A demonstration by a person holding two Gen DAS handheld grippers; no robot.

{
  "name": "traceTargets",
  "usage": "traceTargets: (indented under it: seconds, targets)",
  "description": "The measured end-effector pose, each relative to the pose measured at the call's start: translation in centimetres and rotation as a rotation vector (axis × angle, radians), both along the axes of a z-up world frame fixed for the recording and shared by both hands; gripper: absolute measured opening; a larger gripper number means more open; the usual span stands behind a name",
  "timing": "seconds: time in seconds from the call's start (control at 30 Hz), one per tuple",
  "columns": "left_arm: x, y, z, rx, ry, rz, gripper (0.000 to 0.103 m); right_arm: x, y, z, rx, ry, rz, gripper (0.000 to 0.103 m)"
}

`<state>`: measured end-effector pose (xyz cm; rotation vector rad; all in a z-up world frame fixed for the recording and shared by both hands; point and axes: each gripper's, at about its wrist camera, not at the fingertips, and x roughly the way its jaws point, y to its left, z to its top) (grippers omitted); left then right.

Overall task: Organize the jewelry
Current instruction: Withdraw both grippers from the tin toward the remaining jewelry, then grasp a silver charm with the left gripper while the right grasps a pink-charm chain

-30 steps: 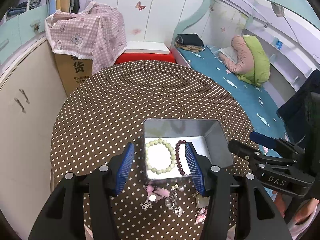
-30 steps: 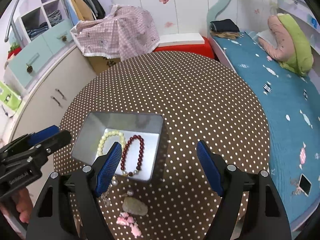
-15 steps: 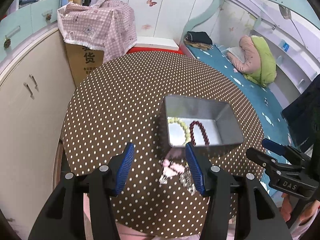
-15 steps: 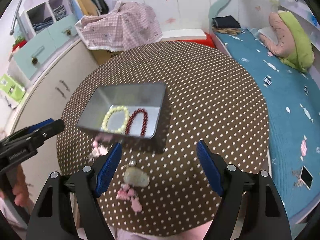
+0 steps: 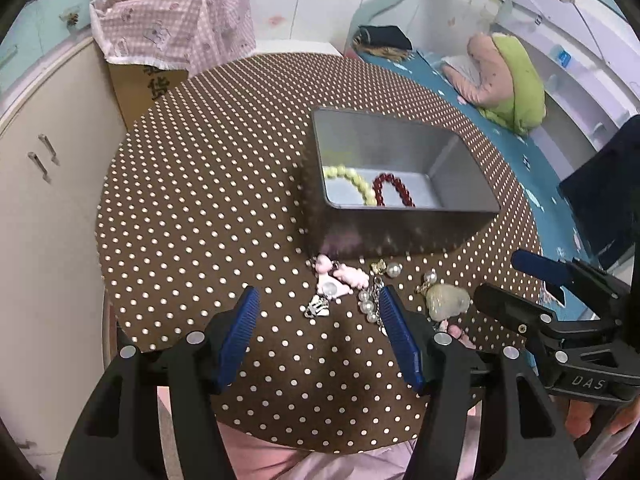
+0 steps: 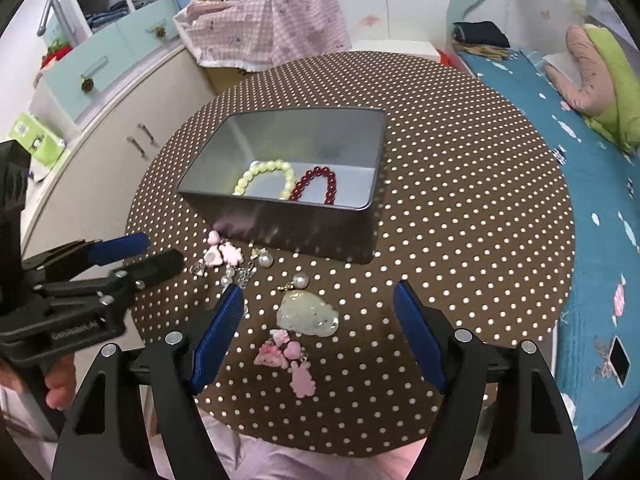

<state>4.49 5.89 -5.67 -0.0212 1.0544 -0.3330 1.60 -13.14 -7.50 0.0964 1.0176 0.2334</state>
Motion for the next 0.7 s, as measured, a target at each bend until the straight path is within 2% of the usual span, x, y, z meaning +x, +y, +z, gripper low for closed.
traceTargets:
  seconds: [0.17, 0.23, 0.3, 0.37, 0.43, 0.67, 0.7]
  targets:
    - [0.4, -0.8, -1.8, -0.032, 0.051, -0.039, 0.059, 0.2, 0.8, -0.2, -0.002, 0.007, 0.010, 0.075]
    - [1.0, -0.9, -3.0, -0.026, 0.090, -0.029, 0.055, 0.5, 1.2, -0.3, -0.004, 0.012, 0.017, 0.075]
    - [1.0, -0.8, -3.0, -0.012, 0.069, -0.033, 0.043, 0.8, 1.7, -0.3, -0.013, 0.015, 0.026, 0.075]
    - [1.1, -0.7, -3.1, -0.004, 0.070, -0.030, 0.022, 1.1, 2.2, -0.4, -0.013, 0.018, 0.034, 0.075]
    - [1.2, -0.5, -3.1, 0.011, 0.061, -0.025, 0.014, 1.6, 2.7, -0.6, -0.016, 0.026, 0.043, 0.075]
    - [1.2, 1.1, -3.2, -0.027, 0.069, -0.032, 0.014, 3.1, 5.3, -1.5, -0.034, 0.048, 0.104, 0.074]
    - [1.2, 1.6, -3.1, -0.038, 0.068, -0.027, 0.014, 3.2, 5.8, -1.6, -0.038, 0.048, 0.117, 0.071]
